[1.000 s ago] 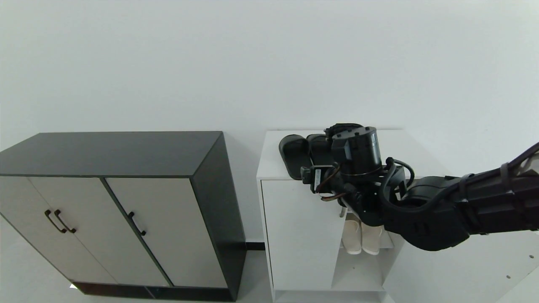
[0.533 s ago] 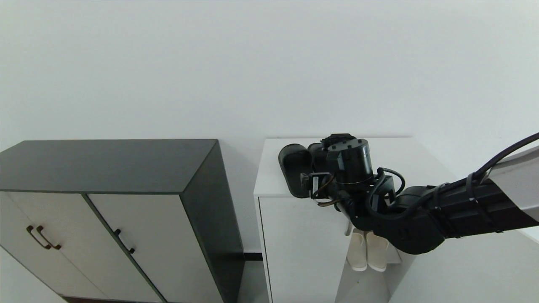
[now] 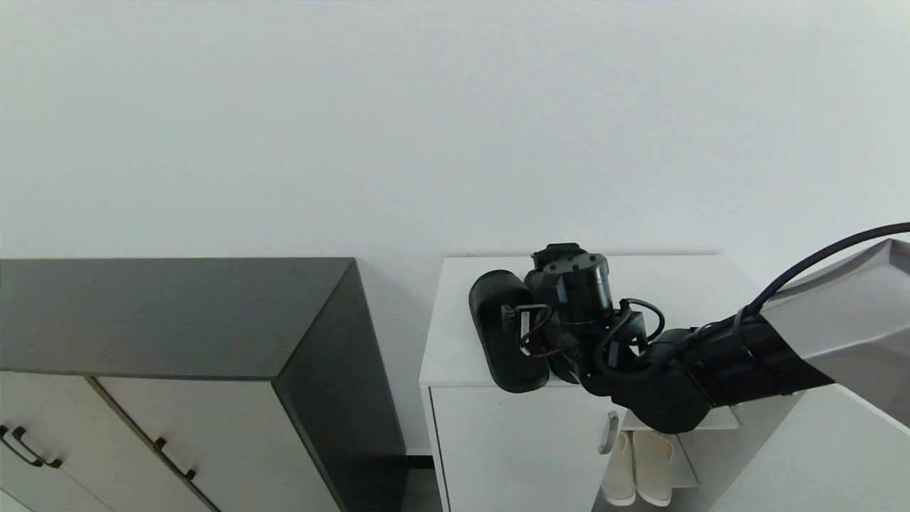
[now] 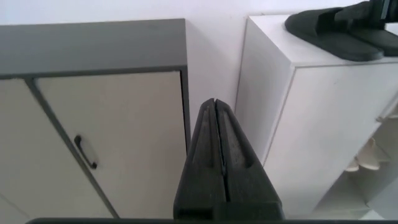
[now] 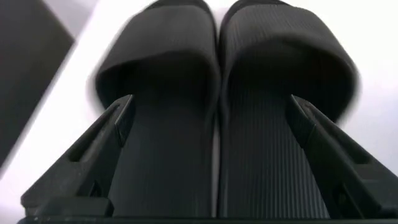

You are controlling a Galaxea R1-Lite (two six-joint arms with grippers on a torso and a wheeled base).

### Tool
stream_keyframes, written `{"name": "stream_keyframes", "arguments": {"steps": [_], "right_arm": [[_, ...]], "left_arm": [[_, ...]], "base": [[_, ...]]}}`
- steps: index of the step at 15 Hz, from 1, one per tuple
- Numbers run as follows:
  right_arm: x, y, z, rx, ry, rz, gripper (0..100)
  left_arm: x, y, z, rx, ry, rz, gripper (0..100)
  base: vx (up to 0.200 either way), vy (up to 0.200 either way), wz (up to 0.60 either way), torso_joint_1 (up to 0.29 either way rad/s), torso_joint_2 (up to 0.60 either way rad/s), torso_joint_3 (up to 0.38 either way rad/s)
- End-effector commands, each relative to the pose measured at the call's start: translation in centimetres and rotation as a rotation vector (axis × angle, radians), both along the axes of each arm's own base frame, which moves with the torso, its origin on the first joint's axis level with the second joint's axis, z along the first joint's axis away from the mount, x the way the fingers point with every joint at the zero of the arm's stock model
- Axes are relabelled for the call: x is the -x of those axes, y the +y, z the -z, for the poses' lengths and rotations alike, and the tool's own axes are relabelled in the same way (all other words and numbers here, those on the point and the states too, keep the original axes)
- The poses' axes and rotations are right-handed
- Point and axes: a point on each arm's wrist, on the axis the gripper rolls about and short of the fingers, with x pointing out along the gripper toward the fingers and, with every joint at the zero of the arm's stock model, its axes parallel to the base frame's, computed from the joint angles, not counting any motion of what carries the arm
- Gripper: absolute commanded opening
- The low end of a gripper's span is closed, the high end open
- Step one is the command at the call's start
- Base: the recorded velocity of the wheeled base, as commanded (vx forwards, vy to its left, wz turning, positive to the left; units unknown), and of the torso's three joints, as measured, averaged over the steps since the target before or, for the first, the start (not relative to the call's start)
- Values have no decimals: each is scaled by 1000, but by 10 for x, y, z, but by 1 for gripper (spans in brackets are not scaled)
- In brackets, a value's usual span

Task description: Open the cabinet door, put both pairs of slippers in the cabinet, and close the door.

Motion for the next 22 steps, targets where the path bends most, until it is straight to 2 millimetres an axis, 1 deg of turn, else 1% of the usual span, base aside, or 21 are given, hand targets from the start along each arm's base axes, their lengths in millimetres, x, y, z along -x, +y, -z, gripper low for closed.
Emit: {"name": "stream_keyframes", "arguments": {"steps": [1, 6, 7, 9, 12, 15, 16, 19, 22], "right_arm": [[-6, 2, 12, 14, 7, -1, 100], [-24, 0, 29, 41, -8, 17, 100], [-29, -1, 29, 39, -19, 23, 100], [-44, -3, 37, 47, -50, 8, 100], [-61, 3, 37, 24, -87, 20, 100], [-64, 6, 35, 32, -103, 17, 100], [-65, 6, 36, 34, -103, 16, 0], [-64, 7, 35, 32, -105, 15, 0], [-57, 8, 27, 34, -115, 6, 0]], "left_arm": [[0, 0, 0, 0, 0, -1, 0], [0, 0, 0, 2, 0, -1, 0], [0, 0, 0, 3, 0, -1, 0], [0, 0, 0, 2, 0, -1, 0], [0, 0, 0, 2, 0, -1, 0], [0, 0, 0, 2, 0, -1, 0], [0, 0, 0, 2, 0, -1, 0], [0, 0, 0, 2, 0, -1, 0], [0, 0, 0, 2, 0, -1, 0]], "base": [[0, 0, 0, 0, 0, 0], [0, 0, 0, 0, 0, 0], [0, 0, 0, 0, 0, 0], [0, 0, 0, 0, 0, 0], [0, 0, 0, 0, 0, 0], [0, 0, 0, 0, 0, 0], [0, 0, 0, 0, 0, 0], [0, 0, 0, 0, 0, 0], [0, 0, 0, 0, 0, 0]]}}
